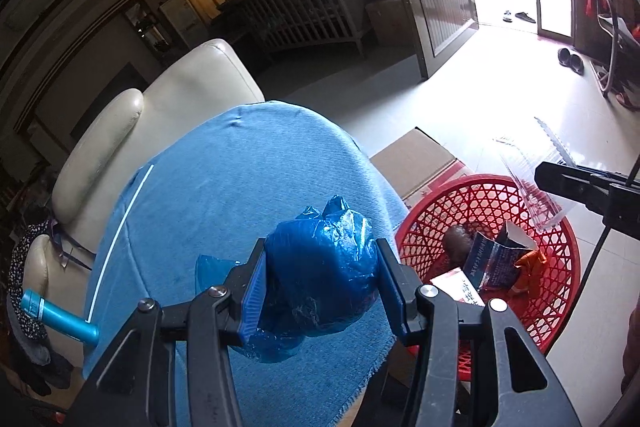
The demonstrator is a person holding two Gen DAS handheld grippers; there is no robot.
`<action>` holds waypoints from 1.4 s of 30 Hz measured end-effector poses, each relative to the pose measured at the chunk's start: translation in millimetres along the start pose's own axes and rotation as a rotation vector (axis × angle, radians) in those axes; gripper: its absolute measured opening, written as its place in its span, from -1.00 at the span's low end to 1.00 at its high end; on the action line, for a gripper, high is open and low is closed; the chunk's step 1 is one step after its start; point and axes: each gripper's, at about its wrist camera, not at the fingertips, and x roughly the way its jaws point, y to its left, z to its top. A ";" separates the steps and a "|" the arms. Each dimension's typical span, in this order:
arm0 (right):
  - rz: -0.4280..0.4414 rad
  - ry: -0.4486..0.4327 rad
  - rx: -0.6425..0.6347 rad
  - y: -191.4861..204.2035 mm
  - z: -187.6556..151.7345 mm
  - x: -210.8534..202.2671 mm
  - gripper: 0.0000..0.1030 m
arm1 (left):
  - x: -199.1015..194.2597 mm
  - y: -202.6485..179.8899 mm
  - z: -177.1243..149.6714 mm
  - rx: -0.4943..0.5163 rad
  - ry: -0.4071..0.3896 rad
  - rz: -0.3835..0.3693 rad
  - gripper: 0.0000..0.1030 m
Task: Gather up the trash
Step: 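Carry the blue bag and clear tray over the red basket, then open the left tool to drop the blue bag while the right tool releases the tray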
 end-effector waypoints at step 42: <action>-0.100 0.030 0.145 -66.4 8.0 8.8 -0.10 | 36.7 -63.2 11.7 0.115 0.069 -0.169 0.06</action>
